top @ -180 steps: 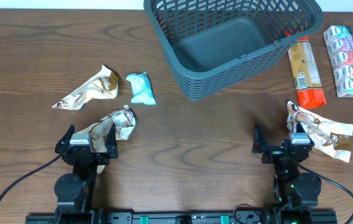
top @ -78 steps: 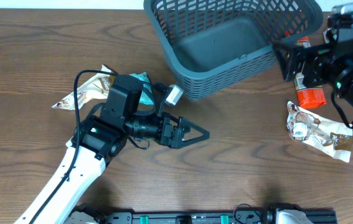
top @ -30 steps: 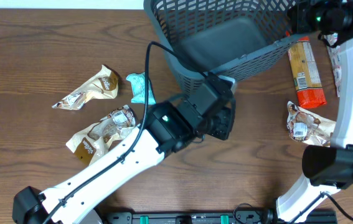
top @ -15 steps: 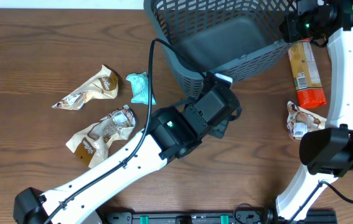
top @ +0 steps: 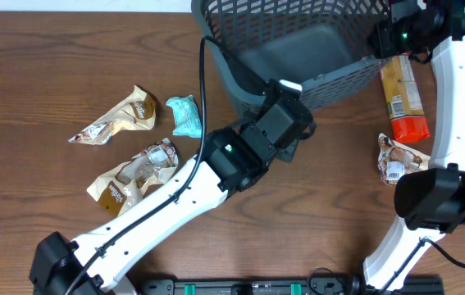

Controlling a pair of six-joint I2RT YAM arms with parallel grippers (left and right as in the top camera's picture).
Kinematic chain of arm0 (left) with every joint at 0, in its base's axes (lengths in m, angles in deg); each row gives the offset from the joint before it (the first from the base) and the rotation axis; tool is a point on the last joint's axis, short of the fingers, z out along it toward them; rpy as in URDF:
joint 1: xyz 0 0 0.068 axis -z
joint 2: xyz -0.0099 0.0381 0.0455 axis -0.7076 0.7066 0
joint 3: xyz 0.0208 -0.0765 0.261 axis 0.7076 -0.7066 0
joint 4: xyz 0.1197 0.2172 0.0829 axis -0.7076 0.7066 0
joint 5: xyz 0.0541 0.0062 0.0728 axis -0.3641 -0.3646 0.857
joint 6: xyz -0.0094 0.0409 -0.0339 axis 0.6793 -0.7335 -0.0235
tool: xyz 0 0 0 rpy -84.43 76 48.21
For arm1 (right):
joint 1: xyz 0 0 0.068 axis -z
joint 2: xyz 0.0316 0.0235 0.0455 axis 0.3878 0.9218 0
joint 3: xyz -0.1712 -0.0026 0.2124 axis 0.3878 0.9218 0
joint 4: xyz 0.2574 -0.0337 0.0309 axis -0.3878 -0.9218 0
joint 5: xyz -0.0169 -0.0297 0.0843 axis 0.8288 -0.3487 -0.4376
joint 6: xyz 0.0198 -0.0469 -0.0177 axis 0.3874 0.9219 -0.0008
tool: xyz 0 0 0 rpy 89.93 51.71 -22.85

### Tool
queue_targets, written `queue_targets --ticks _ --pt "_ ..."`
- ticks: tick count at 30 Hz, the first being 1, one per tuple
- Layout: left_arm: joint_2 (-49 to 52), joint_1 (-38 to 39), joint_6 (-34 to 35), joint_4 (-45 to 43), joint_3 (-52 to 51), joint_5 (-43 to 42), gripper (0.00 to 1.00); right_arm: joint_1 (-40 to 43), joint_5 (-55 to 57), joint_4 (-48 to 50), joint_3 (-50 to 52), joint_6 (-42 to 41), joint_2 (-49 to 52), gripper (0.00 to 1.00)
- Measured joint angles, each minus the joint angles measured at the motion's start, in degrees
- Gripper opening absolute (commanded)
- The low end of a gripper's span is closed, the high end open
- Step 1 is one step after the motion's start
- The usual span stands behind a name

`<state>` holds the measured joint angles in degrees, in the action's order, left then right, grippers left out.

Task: Pack container

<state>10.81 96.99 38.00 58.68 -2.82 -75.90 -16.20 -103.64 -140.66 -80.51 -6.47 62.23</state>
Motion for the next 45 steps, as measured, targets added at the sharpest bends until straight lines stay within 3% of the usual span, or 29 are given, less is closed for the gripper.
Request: queue_targets --ticks 45 --pt "1.36 -13.49 -2.84 -0.42 0.0 0.11 0.06 -4.92 -1.44 -8.52 0.0 0.46 0.0 0.01"
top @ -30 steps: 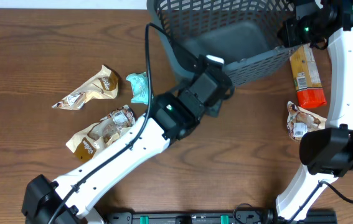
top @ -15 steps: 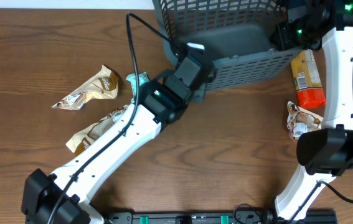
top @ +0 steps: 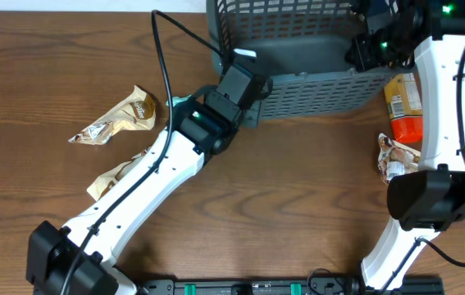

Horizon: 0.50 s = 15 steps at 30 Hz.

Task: Pack container

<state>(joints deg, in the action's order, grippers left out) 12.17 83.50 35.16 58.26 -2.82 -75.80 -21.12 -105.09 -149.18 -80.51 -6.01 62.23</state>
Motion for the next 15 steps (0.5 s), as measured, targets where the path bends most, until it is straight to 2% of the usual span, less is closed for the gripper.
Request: queue_targets --ticks 5,8,9,12,13,15 --pt "0.0 -0.94 -0.26 -0.02 0.0 0.0 0.06 -0.37 0.04 -0.07 0.0 0.02 0.0 0.01" --pt "0.0 -1.03 -1.2 0.0 0.0 0.07 0.29 -0.61 0.04 0.0 0.0 0.02 0.0 0.03" --pt "0.0 -1.03 -1.2 0.0 0.0 0.09 0.37 -0.66 0.04 0.04 0.0 0.04 0.0 0.2" --pt "0.0 -1.07 -1.53 0.0 0.0 0.31 0.42 -0.66 0.2 0.42 0.0 -0.07 0.0 0.41" --pt "0.0 -1.07 -1.79 0.02 0.0 0.42 0.44 -0.63 0.22 0.52 0.0 -0.11 0.0 0.45" --pt "0.0 -1.14 -2.01 0.13 0.0 0.44 0.57 -0.7 0.02 0.57 -0.04 0.22 0.0 0.52"
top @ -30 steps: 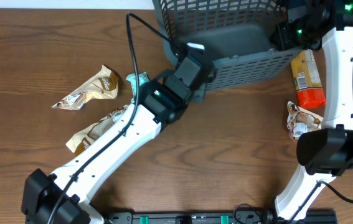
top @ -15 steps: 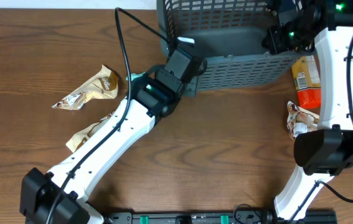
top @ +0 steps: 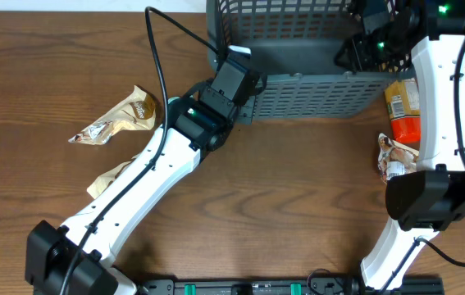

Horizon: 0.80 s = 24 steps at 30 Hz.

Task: Pack container

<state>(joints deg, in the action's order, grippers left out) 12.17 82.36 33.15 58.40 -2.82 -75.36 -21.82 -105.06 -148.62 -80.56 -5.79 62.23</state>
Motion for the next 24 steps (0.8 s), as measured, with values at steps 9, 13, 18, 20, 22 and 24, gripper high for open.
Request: queue_targets --ticks 9,13,18,20,22,24 --pt "-0.31 0.02 -0.92 1.7 0.02 0.02 0.88 -1.27 -1.14 -1.03 -7.8 -0.72 -0.02 0.99" --pt "-2.62 0.02 -0.94 1.77 0.02 0.0 0.92 -1.31 -1.55 -2.64 -14.51 -1.33 -0.48 0.99" --pt "-9.42 0.02 -1.05 3.96 0.02 0.02 0.99 -1.29 -1.4 -4.48 -21.73 -2.73 -3.45 0.99" --pt "-13.11 0.02 -0.94 6.23 0.04 0.07 0.99 -1.14 1.05 -5.29 -23.93 -4.17 -5.7 0.99" --pt "-16.98 0.02 -0.96 8.92 0.09 0.7 0.99 -0.74 4.98 -6.32 -25.14 -5.66 -8.44 0.99" --pt "-20.74 0.02 -0.96 11.76 0.13 2.51 0.99 0.83 10.45 -8.37 -25.9 -6.69 -12.07 0.99"
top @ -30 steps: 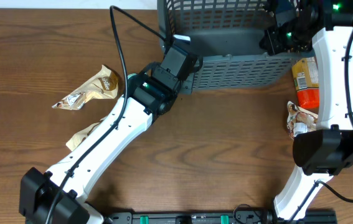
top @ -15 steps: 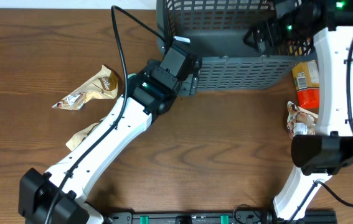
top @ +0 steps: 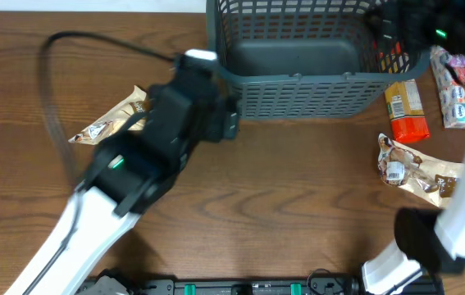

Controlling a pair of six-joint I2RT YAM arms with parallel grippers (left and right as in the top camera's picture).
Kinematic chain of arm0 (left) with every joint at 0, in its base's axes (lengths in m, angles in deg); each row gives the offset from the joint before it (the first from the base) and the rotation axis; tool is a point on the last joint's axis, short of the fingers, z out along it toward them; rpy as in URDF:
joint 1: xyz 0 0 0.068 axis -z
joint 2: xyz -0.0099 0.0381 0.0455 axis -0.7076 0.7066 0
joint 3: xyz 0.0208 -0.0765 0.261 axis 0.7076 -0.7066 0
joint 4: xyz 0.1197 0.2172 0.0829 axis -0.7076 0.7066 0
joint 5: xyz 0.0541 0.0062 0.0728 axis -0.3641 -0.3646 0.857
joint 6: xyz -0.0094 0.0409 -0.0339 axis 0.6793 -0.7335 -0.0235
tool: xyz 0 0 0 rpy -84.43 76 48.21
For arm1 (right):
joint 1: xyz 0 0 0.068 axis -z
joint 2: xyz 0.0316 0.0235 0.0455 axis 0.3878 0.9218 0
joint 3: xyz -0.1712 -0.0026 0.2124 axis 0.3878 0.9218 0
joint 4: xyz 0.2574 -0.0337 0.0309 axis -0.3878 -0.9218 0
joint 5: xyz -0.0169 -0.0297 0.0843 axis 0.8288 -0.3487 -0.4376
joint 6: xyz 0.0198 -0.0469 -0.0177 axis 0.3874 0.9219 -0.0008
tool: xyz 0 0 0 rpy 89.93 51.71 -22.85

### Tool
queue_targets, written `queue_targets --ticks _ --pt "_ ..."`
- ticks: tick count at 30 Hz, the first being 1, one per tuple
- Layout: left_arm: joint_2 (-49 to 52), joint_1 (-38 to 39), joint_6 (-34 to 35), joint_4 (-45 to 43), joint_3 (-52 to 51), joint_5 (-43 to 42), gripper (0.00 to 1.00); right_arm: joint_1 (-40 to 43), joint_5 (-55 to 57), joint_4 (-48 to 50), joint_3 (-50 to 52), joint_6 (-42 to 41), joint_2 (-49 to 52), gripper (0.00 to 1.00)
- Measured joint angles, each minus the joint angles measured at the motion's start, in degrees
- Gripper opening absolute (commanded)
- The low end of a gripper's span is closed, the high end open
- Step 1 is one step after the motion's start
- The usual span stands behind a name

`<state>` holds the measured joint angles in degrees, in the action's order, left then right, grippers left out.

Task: Pack container

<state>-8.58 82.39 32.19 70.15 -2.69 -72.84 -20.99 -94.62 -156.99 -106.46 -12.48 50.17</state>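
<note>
The grey mesh basket [top: 298, 57] stands upright at the back middle of the table, its inside bare. My left gripper [top: 229, 123] is blurred, just off the basket's front left corner; its jaws are not readable. My right gripper [top: 382, 34] is a dark blur at the basket's right rim, state unclear. Loose items lie around: a brown snack bag [top: 121, 115] at the left, partly under my left arm, an orange and yellow packet [top: 403, 111], a crumpled brown wrapper [top: 412, 168] and a colourful packet [top: 453, 86] at the right.
My left arm [top: 134, 172] crosses the left half of the table diagonally and covers whatever lies beneath it. The right arm's base [top: 429, 246] stands at the front right. A black cable [top: 93, 41] loops over the back left.
The left arm has swung left and back from the basket's left corner and is blurred. The right arm has shifted right, uncovering a colourful packet. The basket sits about where it was.
The basket first lay tilted and skewed, my left gripper at its front rim and my right at its right rim. At the following moments it stood squarer and farther back, both grippers still on it. Now it is upright, with my left arm drawn away to the left.
</note>
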Motion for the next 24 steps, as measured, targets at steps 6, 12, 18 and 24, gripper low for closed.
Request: queue_targets --ticks 6,12,18,24 --pt "-8.17 0.0 0.02 6.25 0.11 9.84 0.99 9.99 7.48 -4.61 -0.87 -0.2 -5.55 0.99" --pt "-10.82 0.0 0.0 9.11 0.11 17.25 0.99 23.26 1.51 -4.33 4.07 6.12 -5.2 0.99" --pt "-10.47 0.0 0.0 12.9 0.11 19.15 0.99 35.19 -13.09 -4.15 16.46 19.67 -3.5 0.99" --pt "-9.81 0.0 0.0 14.91 0.11 19.54 0.99 42.12 -18.86 -1.11 29.14 26.38 -0.5 0.99"
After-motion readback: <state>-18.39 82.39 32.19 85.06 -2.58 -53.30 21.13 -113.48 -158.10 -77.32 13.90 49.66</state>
